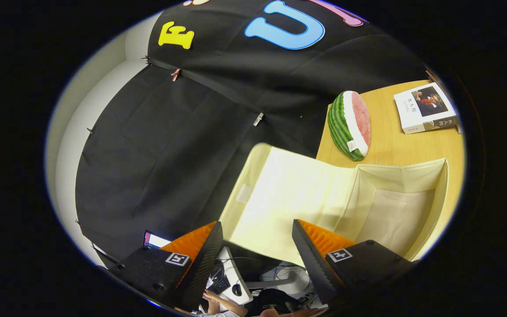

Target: Open the storage box then place both shoes into the box .Put the left shoe in first, then the right shoe, with the right side of both shoes facing outward in a uniform manner.

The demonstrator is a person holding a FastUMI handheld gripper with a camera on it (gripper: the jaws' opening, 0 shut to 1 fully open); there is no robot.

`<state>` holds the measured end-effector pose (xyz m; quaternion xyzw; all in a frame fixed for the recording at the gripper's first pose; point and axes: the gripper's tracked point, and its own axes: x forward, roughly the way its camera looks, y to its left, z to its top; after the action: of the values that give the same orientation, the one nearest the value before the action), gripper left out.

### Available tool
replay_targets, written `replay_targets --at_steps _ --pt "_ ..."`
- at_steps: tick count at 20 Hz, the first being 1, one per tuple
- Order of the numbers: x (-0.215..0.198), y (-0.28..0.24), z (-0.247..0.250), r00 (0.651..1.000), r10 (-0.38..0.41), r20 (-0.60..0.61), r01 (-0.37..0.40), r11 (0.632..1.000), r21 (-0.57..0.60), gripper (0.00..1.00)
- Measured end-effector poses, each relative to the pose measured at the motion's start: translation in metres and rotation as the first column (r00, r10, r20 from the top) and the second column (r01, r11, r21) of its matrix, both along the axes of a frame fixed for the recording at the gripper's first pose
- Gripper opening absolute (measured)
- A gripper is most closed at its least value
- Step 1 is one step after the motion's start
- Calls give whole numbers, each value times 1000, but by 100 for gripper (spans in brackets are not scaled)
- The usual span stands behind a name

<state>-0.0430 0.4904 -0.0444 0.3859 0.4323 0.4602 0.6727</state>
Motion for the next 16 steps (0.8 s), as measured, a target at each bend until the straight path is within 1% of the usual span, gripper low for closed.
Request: replay_targets --at_steps 3,5,9,13,16 --pt "-2 -18 1 999 -15 36 15 1000 -19 97" --pt "-3 -38 -6 997 -30 73 35 998 -60 97" --pt "-2 -90 -29 984 -86 153 112 979 -170 97" --pt "-5 -158 -56 969 -161 189 208 942 -262 97" --pt "-8 -216 -95 953 -207 223 277 890 -362 98"
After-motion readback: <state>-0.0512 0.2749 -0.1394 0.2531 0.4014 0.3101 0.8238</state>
